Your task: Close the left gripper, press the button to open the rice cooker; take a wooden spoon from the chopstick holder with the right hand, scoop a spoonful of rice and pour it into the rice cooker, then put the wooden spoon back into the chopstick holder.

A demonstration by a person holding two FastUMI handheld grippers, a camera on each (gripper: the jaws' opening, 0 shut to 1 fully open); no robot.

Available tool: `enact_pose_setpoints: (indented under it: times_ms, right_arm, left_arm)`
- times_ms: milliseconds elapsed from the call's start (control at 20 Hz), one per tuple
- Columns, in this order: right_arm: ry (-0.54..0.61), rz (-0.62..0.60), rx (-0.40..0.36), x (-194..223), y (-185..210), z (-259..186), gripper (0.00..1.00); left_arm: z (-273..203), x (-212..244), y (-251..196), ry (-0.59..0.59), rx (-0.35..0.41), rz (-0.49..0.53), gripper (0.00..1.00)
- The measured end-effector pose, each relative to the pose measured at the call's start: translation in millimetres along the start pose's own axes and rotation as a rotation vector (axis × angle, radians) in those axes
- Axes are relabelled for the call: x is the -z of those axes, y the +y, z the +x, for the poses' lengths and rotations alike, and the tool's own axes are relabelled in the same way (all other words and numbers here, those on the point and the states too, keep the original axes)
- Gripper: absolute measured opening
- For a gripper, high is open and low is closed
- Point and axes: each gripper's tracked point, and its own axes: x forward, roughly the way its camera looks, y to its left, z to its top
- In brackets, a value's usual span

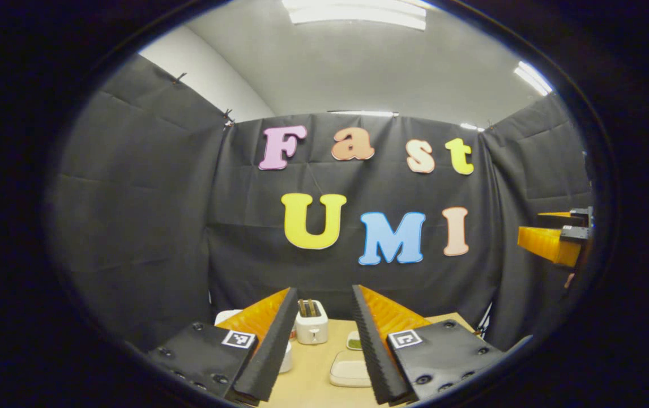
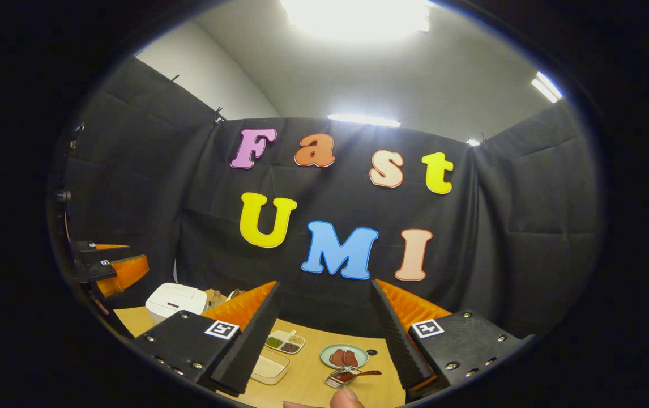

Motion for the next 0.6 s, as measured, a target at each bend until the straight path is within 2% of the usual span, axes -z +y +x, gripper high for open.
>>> enact_pose_setpoints:
  times_ms: [100, 200, 250, 300, 400, 500, 600]
  right_arm:
    - [-0.005, 0.013, -0.028, 3, 0, 5, 0.95]
    - [-0.030, 0.004, -0.035, 4, -5, 12, 0.95]
    - [-0.020, 0.002, -0.037, 9, -6, 17, 0.95]
    - [-0.008, 0.008, -0.050, 16, -2, 18, 0.95]
    - [0.005, 0.020, -0.049, 19, -1, 20, 0.95]
    - [0.010, 0.017, -0.015, 19, -6, 22, 0.95]
    - [0.044, 0.005, 0.030, 23, -5, 27, 0.95]
  left_arm:
    - [12, 18, 6, 0.048, -0.033, 0.011, 0.56]
    - [29, 39, 16, 0.086, -0.079, 0.034, 0.48]
    - [34, 49, 24, 0.114, -0.102, 0.051, 0.30]
    - [40, 60, 29, 0.142, -0.118, 0.068, 0.34]
    - [58, 83, 43, 0.181, -0.141, 0.094, 0.16]
    - [80, 114, 54, 0.235, -0.138, 0.116, 0.15]
    - [100, 144, 79, 0.305, -0.158, 0.142, 0.09]
